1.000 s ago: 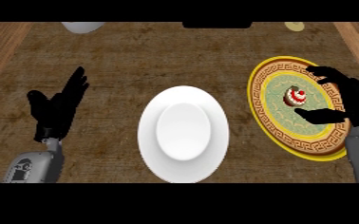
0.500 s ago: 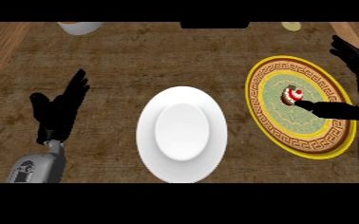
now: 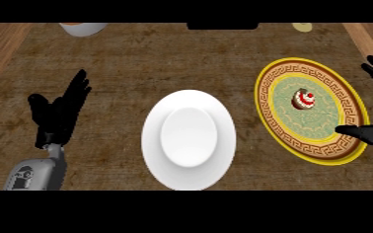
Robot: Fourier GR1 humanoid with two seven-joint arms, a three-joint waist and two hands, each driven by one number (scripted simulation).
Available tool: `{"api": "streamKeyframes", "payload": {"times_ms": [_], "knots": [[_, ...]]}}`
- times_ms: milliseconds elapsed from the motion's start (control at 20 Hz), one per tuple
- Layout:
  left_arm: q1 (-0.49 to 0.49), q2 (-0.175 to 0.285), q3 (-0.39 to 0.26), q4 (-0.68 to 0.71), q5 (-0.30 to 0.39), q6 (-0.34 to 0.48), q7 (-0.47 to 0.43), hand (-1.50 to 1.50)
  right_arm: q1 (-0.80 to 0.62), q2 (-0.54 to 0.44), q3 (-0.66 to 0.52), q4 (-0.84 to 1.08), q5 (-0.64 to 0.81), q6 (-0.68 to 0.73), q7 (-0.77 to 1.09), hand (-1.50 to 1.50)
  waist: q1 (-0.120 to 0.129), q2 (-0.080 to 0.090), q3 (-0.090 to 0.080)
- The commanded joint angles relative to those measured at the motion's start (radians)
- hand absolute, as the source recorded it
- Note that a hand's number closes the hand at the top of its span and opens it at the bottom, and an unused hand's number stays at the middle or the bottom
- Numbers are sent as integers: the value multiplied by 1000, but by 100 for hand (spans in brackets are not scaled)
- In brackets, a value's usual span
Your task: Pick the cupcake from the plate and place it in the plate
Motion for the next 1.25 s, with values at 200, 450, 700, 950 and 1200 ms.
{"api": "streamKeyframes", "payload": {"times_ms": [200, 450, 700, 950, 1200], "knots": [[-50, -10, 28, 75, -11, -36, -38, 0, -14, -139, -77, 141, -123, 95, -68, -150, 7, 3, 0], [-50, 12, 53, 49, 9, -66, 0, 0, -13, -210, -106, 350, -67, 126, -270, -150, 10, 4, 1], [1, -25, 33, 18, -32, -40, -19, 0, -34, -229, -94, 390, -43, 67, -280, -150, 12, 3, 0], [-14, -20, 51, 80, -24, -71, -70, 0, -11, -335, -108, 565, 5, 145, -422, -150, 11, 5, 1], [-28, -52, 26, 81, -62, -41, -62, 0, -67, -418, -102, 735, 41, 163, -504, -150, 14, 5, 1]]}}
